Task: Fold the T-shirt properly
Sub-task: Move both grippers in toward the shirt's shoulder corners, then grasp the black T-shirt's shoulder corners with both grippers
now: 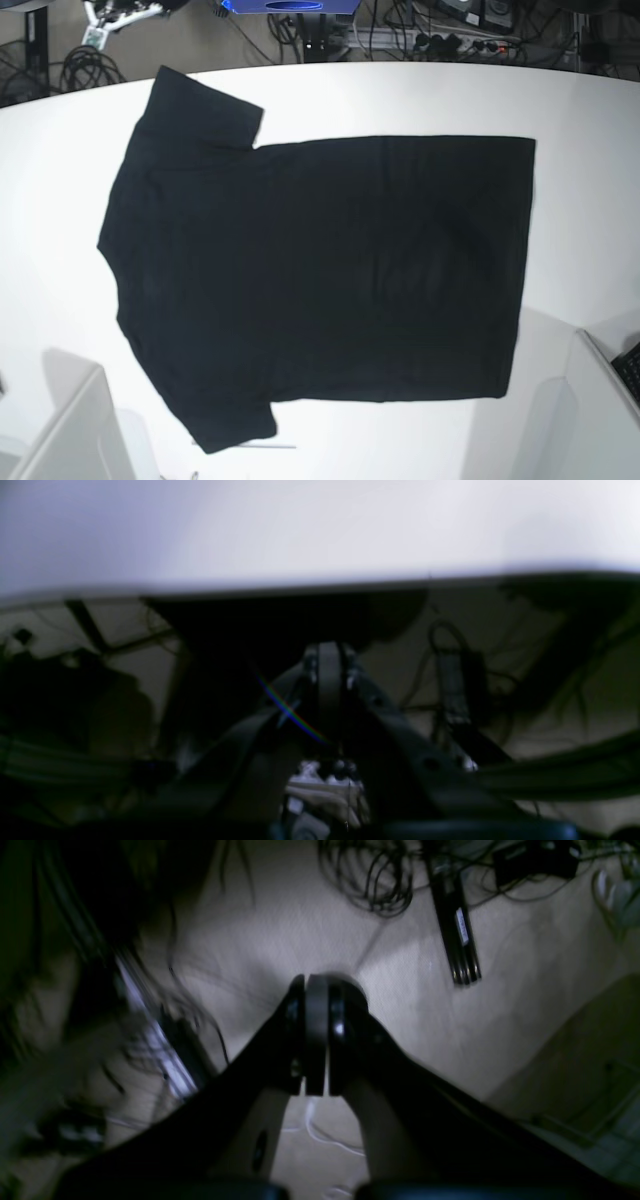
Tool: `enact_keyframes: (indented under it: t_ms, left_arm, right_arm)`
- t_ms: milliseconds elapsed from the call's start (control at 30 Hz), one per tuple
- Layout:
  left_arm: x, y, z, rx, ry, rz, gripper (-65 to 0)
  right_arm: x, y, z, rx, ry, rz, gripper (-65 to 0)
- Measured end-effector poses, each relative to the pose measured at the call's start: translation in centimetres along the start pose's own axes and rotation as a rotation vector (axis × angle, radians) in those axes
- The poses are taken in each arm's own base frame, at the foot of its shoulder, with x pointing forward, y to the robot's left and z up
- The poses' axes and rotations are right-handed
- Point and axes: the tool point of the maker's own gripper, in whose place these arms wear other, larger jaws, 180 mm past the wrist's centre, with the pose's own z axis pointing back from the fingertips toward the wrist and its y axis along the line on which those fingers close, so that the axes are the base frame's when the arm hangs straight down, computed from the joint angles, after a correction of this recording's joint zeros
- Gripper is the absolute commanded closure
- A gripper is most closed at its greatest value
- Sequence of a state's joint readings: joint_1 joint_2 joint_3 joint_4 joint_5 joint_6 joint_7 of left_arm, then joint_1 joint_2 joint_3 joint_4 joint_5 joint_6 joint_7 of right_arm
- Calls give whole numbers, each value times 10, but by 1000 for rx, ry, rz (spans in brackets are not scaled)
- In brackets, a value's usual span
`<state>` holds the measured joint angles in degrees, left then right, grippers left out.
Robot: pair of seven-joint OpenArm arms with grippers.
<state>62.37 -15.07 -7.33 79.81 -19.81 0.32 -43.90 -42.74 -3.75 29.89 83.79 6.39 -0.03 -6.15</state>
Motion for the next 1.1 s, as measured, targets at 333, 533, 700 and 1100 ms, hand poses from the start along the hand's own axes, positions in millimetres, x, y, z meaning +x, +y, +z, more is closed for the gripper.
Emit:
enact_keyframes:
  t_ms: [333,533,700,1100]
  left_arm:
    - [104,13,-17,27,-265,-29,0]
    - [144,-1,-33,2,-396,-11,0]
    - [133,3,-48,13,-314,-2,0]
    - [126,17,-62,-67,-219,393,-303]
  right_arm:
    - [125,-17,35,3,-250,-161,0]
    - [181,46,52,296,-324,-159,0]
    - [193,95,60,529,-265,-134,0]
    - [171,112,34,593,-121,-144,-375]
